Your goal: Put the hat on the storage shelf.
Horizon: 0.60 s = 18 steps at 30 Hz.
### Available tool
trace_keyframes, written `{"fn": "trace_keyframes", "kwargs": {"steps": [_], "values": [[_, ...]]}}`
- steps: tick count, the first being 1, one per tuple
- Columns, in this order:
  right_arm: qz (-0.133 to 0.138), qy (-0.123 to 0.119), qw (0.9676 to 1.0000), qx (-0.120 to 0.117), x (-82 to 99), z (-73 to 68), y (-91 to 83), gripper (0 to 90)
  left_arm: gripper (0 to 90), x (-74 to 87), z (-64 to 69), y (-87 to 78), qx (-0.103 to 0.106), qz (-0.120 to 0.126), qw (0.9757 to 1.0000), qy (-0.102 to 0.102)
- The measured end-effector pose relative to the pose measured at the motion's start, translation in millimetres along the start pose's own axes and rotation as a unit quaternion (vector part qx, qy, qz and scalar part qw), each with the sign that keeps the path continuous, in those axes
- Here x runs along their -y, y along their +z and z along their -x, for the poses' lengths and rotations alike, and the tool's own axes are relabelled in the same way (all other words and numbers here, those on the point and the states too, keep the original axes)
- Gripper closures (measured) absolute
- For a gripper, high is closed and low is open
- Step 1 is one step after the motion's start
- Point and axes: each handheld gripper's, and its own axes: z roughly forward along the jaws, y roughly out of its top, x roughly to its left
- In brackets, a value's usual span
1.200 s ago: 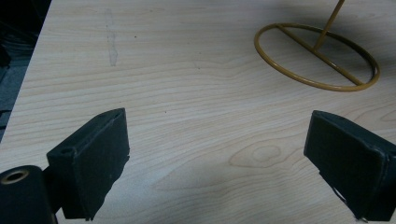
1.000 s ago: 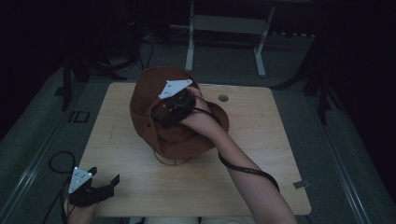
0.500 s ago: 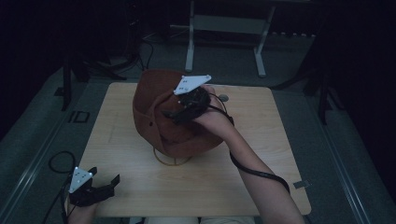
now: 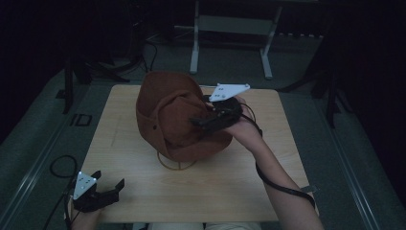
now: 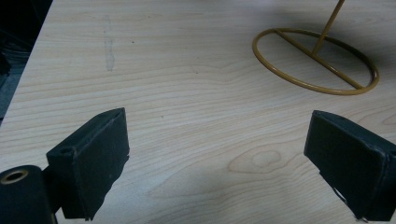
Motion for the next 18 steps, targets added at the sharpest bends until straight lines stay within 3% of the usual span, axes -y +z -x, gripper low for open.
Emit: {"fn": "trace_keyframes", "kwargs": {"steps": [3, 18], "values": [[0.004, 0.002, 1.0000, 0.005, 6.9, 2.7, -7.1, 13.8, 7.2, 0.3, 0.9, 0.2, -0.002, 0.001, 1.0000, 0.002], [0.000, 0.056, 0.9973, 0.047, 77.0, 27.0, -56.2, 13.8, 7.3, 0.2, 3.0, 3.1, 0.004, -0.002, 1.0000, 0.005]]}}
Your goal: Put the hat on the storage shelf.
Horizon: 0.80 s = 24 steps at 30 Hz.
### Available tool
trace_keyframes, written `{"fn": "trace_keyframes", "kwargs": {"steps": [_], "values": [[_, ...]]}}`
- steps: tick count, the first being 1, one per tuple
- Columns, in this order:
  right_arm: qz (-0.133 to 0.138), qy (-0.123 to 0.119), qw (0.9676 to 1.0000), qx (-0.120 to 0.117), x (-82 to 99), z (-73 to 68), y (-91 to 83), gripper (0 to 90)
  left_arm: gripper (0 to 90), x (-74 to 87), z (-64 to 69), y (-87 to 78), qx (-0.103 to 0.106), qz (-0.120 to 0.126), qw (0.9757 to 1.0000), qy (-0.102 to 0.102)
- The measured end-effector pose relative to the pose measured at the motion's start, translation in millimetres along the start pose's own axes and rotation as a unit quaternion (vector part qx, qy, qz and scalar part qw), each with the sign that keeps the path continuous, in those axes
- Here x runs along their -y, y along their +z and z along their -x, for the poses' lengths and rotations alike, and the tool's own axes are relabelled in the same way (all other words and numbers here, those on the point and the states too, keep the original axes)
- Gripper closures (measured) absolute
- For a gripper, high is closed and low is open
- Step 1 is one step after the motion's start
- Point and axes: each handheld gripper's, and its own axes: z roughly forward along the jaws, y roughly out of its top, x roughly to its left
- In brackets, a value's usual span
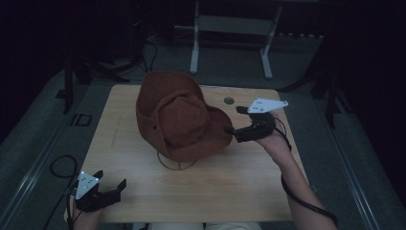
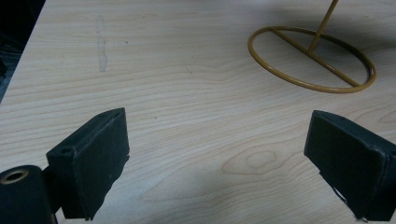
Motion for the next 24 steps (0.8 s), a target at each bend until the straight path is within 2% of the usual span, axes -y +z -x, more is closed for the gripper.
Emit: {"fn": "trace_keyframes", "kwargs": {"steps": [8, 12, 14, 24], "values": [[-0.011, 0.031, 0.9993, 0.015, 43.4, 11.8, -14.8, 13.7, 7.3, 0.1, 0.3, 0.6, 0.001, 0.001, 1.0000, -0.001], [-0.005, 0.051, 0.9985, 0.018, 63.6, 13.8, -20.7, 13.7, 7.3, 0.3, 0.7, 1.0, 0.001, 0.000, 1.0000, 0.000], [-0.009, 0.056, 0.9981, 0.022, 74.1, 12.7, -21.3, 13.7, 7.3, 0.3, 0.8, 1.2, 0.002, 0.000, 1.0000, 0.000], [-0.017, 0.072, 0.9973, 0.005, 133.3, -0.3, -17.5, 13.0, 7.2, 0.5, 1.1, 1.5, 0.002, -0.002, 1.0000, 0.000]]}}
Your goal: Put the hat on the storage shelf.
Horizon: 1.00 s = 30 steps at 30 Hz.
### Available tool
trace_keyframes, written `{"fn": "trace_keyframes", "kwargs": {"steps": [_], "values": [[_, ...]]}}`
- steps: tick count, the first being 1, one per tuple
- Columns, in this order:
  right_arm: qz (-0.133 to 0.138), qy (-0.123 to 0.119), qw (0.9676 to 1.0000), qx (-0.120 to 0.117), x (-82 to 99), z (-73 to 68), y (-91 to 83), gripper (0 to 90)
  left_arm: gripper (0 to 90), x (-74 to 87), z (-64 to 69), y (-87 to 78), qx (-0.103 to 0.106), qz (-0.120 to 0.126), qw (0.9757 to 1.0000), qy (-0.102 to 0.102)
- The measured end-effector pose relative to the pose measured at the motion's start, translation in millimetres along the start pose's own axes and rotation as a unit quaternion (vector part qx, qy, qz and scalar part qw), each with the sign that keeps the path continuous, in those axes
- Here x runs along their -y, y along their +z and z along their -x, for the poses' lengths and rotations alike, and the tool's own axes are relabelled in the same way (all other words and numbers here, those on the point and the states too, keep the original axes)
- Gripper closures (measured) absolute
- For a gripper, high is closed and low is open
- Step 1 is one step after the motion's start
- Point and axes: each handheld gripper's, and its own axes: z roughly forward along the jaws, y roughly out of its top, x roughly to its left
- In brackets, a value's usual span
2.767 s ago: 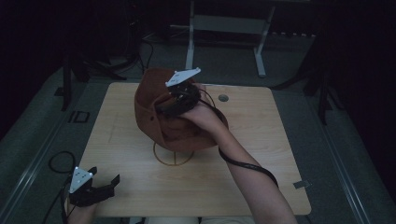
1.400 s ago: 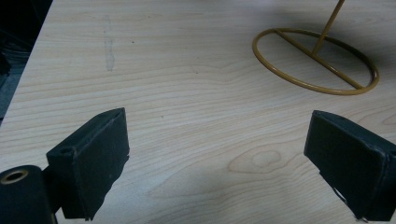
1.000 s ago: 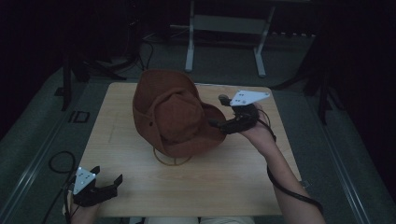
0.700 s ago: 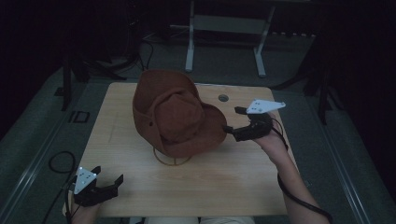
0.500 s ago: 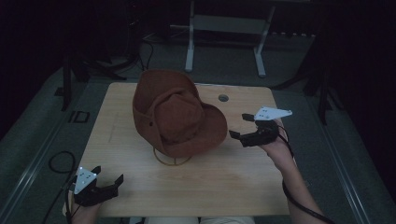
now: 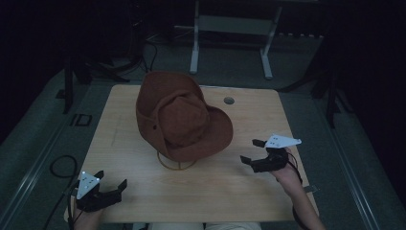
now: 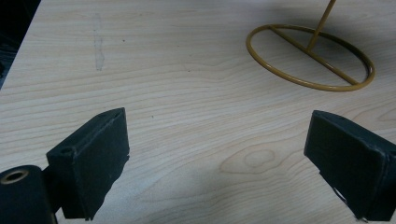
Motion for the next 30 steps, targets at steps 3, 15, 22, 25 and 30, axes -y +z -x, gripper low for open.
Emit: {"fn": "trace_keyframes", "kwargs": {"steps": [3, 15, 22, 25, 30], "values": [[-0.002, 0.003, 1.0000, -0.004, 11.7, -1.7, 2.0, 12.7, 7.3, 0.2, 0.4, 0.4, 0.001, -0.001, 1.0000, 0.001], [-0.020, 0.009, 0.9996, 0.018, 62.8, -11.5, -3.9, 10.4, 7.3, 0.4, 0.0, 0.7, 0.003, -0.003, 1.0000, 0.002], [-0.026, 0.001, 0.9995, 0.018, 80.9, -13.8, -13.5, 10.4, 7.3, 0.6, 0.5, 1.0, 0.003, -0.005, 1.0000, 0.002], [-0.020, -0.004, 0.9996, 0.022, 84.0, -15.3, -20.9, 10.4, 7.3, 0.8, 0.7, 1.1, 0.004, -0.005, 1.0000, 0.002], [-0.027, -0.014, 0.9989, 0.036, 91.2, -17.3, -29.1, 10.4, 7.3, 0.8, 0.7, 1.1, 0.004, -0.005, 1.0000, 0.001]]}}
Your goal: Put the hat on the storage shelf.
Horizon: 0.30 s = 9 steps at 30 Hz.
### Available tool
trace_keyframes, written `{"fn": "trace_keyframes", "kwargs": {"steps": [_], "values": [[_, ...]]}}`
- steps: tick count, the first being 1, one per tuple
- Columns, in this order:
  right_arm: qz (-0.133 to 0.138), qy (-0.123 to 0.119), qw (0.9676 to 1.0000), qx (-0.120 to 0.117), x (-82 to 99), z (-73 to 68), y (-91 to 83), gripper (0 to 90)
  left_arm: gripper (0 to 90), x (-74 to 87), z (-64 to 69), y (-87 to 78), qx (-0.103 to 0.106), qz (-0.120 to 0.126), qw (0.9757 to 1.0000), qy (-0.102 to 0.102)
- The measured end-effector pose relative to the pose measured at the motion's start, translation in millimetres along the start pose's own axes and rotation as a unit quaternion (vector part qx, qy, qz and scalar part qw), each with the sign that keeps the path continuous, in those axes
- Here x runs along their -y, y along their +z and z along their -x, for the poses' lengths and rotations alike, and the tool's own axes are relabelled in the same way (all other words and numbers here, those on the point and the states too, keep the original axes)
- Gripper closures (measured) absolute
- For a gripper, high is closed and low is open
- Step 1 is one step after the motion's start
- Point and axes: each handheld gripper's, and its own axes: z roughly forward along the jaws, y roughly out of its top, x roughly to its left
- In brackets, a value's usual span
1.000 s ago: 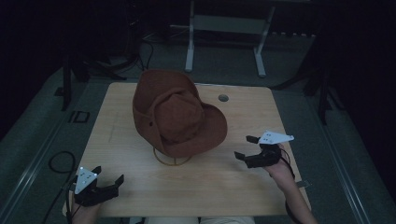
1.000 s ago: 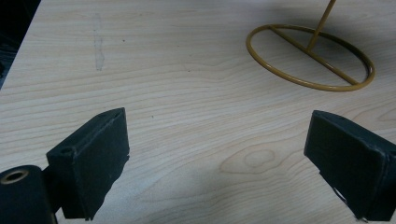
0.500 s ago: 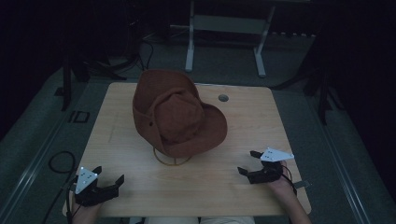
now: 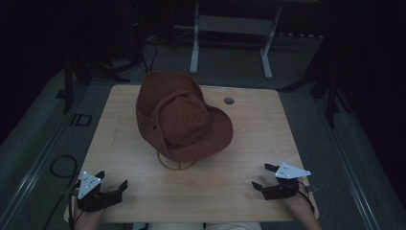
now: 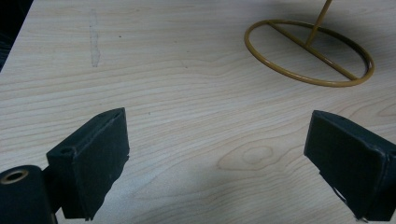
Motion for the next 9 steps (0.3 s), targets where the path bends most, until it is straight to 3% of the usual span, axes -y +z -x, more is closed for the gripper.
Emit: {"fn": "trace_keyframes", "kwargs": {"steps": [9], "values": [[0.001, 0.001, 0.9999, 0.016, 7.4, 6.5, -7.0, 10.4, 7.3, 0.6, 0.5, -0.9, -0.002, -0.002, 1.0000, 0.002]]}}
